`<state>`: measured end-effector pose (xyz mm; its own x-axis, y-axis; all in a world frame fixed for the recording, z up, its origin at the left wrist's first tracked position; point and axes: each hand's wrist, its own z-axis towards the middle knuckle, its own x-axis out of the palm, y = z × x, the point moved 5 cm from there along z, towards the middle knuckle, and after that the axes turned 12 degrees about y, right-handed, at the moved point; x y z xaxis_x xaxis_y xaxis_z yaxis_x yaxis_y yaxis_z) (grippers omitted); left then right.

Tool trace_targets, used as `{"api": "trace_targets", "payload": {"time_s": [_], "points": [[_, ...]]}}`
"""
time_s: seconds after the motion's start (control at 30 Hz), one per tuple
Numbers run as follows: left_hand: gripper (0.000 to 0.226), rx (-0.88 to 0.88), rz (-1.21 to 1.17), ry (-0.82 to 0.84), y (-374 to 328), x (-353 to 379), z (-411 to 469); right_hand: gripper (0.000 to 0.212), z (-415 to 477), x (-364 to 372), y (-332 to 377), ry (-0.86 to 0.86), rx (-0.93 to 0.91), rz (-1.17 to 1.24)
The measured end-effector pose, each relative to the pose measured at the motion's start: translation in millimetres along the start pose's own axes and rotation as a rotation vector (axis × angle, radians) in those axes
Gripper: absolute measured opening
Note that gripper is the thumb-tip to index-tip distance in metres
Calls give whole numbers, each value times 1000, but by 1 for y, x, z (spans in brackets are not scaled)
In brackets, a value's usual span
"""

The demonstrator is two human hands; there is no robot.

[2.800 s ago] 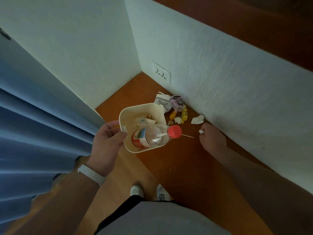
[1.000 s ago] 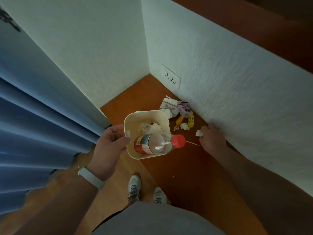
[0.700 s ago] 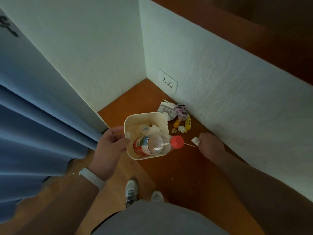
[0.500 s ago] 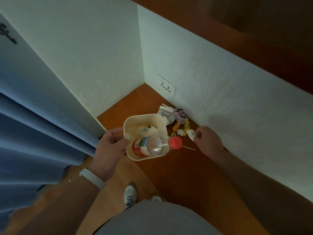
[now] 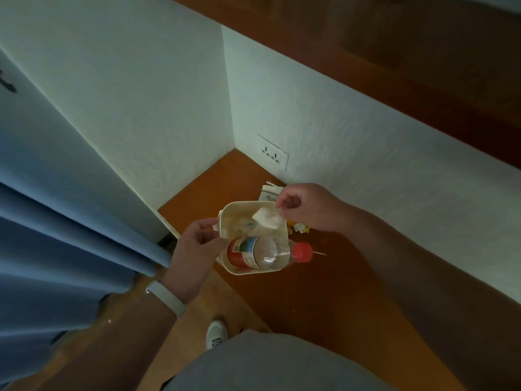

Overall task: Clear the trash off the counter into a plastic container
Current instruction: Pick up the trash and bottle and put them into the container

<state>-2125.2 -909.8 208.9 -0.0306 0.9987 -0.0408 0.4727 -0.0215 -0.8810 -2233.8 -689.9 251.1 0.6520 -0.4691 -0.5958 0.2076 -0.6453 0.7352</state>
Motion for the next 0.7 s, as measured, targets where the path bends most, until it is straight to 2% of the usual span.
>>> {"api": "trace_targets", "payload": {"time_s": [0.07, 0.2, 0.27, 0.4, 0.5, 0.6, 0.7], "points": [[30, -6, 0, 0, 0, -2, 3, 11, 2, 3, -2, 4, 8, 12], [30, -15, -1, -12, -2, -6, 8, 9, -1, -2, -18, -128, 46, 57], [30, -22, -2, -17, -3, -9, 10, 9, -4, -2, -39, -161, 116, 6], [31, -38, 8, -26, -3, -13, 13, 11, -7, 18, -95, -57, 254, -206], [32, -46, -2, -42, -3, -16, 12, 14, -8, 51, -137, 67, 373, -266], [30, -39, 10, -66, -1, -20, 11, 33, -8, 78, -162, 98, 426, -319], [31, -35, 32, -78, 3, -25, 6, 36, -2, 92, -172, 103, 436, -357]]}}
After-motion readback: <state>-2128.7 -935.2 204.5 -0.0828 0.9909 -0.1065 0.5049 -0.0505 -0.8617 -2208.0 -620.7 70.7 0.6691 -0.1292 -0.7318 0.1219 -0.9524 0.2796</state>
